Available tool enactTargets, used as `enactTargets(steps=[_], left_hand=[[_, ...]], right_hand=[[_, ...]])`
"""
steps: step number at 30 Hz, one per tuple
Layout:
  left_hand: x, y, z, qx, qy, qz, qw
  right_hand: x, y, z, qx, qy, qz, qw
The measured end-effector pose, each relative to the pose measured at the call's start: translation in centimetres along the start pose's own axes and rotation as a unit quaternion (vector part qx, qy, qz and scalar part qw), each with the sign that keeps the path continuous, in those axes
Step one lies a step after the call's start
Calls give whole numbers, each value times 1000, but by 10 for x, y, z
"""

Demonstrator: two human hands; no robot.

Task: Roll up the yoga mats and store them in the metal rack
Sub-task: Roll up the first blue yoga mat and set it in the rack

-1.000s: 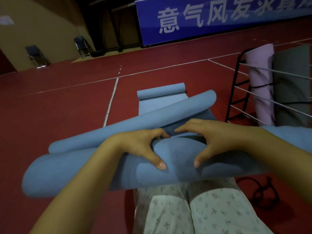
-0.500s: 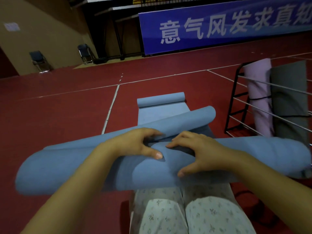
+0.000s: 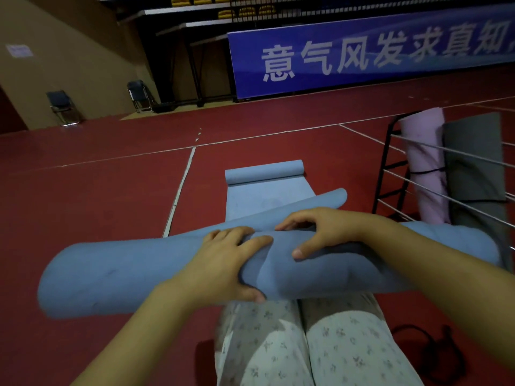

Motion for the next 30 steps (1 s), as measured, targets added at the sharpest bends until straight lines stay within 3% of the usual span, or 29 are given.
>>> enactTargets(steps=[2,5,10,13,16,23,27,30], left_hand=[[-3,-1,0,-31,2,52,998],[-4,-4,-6,-84,-3,61,995],[-7,-9,1,-37,-1,16,999],[-16,-6,8,-9,11,53,999],[-26,1,13,26,29,99,994],[-18,23,-7,-5,27,104,994],[9,33,-29,-30,-39,51,997],[27,27,-38,25,-47,119,991]], right_hand=[[-1,1,1,17,-7,-6,1000],[4,4,9,69,6,-34,997],[28,-4,39,182,59,-61,980],[34,-26,40,239,52,-61,968],[30,-40,28,354,48,-78,931],[40,-35,40,370,80,-103,920],[77,-43,46,381,132,-152,902],[96,-71,40,388,163,-185,888]])
Point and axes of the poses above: each hand's wrist, its own x-axis away from the middle knuckle, its own y-axis out of the back of the hand, z = x × y, the point moved 2 cm from there along -x, towards the middle knuckle, and after that the axes turned 5 degrees about -z, right-handed, at the moved point
